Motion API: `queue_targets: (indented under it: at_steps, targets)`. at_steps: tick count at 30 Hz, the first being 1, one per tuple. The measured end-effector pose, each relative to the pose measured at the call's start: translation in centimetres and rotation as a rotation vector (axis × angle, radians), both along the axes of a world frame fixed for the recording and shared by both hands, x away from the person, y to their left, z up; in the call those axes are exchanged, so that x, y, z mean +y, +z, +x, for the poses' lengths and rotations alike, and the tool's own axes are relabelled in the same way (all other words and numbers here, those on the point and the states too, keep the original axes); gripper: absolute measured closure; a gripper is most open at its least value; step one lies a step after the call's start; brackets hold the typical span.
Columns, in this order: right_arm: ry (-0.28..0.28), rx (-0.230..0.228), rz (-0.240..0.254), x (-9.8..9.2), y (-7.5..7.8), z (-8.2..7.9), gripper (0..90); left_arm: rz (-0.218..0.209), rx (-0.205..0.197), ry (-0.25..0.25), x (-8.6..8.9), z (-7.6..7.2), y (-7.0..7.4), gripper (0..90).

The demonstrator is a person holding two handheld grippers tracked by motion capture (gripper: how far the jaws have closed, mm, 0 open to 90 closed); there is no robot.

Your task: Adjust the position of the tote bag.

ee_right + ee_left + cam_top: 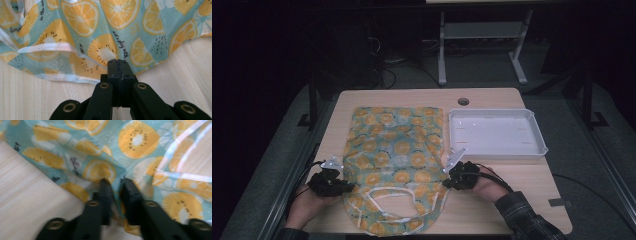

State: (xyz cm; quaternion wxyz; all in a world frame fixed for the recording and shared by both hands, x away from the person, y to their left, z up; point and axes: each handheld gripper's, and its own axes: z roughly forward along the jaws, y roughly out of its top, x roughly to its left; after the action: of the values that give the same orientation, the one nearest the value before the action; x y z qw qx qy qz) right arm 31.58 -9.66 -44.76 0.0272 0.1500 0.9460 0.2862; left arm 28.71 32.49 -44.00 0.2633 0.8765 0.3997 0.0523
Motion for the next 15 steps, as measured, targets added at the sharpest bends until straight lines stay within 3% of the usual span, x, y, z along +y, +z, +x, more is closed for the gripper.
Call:
queue_targets:
  at_steps: [2,9,15]
  targets:
    - [0.003,0.002,-0.003,0.0,0.0,0.0,89.3,-0.003,0.005,-0.012,-0.2,0.0,0.0,87.3]
    - [0.001,0.002,-0.015,-1.8,0.0,-0.5,89.2,-0.055,0.028,-0.052,-1.6,-0.4,-0.2,88.3]
    - [-0.016,0.008,-0.012,-3.4,0.1,-1.5,89.2,-0.068,0.056,-0.096,-2.8,-1.2,-0.1,88.5]
